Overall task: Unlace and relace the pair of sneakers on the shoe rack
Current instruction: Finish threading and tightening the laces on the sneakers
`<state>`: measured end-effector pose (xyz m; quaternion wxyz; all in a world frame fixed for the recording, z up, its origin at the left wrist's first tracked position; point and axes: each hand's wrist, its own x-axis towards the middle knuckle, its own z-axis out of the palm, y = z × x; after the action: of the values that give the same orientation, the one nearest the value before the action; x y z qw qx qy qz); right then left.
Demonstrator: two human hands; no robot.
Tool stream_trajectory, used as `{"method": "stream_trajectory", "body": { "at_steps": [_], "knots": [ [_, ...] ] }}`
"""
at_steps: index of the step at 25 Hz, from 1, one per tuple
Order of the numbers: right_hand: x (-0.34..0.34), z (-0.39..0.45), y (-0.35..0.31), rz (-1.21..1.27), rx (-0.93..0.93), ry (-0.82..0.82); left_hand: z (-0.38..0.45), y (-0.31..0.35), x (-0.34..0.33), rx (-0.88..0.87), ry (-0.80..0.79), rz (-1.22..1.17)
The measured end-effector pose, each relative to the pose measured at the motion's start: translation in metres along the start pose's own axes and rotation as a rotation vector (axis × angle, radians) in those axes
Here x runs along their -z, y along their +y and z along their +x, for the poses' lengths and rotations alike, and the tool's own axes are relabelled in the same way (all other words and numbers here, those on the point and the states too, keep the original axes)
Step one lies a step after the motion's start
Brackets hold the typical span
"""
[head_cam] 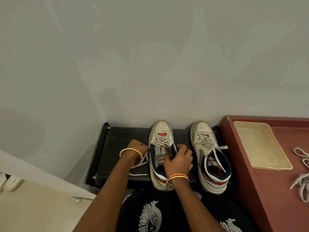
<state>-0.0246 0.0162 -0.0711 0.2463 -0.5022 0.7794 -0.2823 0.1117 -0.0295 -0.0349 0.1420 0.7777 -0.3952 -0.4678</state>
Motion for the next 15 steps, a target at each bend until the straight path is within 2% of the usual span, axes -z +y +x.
{"method": "stream_trajectory", "body": {
  "at_steps": [2,4,6,10,15],
  "knots": [
    [-0.0001,0.0002,0.0,-0.008,0.006,-0.002,0.0009,0.0024,0.0024,-0.068,-0.019,0.04],
    [0.0,0.0009,0.0003,-0.012,0.006,-0.003,0.0018,0.0031,0.0017,-0.229,-0.068,0.145],
    [0.0003,0.001,0.0008,-0.019,0.003,0.001,0.0,0.0028,-0.0015,-0.286,-0.079,0.187],
    [0.0,0.0027,0.0018,-0.019,0.008,-0.002,0.0055,0.0039,0.0017,-0.23,-0.033,0.104],
    [-0.0027,0.0024,0.0027,-0.024,0.001,-0.016,0.0046,0.0069,0.0039,-0.026,-0.13,-0.06]
  ]
}}
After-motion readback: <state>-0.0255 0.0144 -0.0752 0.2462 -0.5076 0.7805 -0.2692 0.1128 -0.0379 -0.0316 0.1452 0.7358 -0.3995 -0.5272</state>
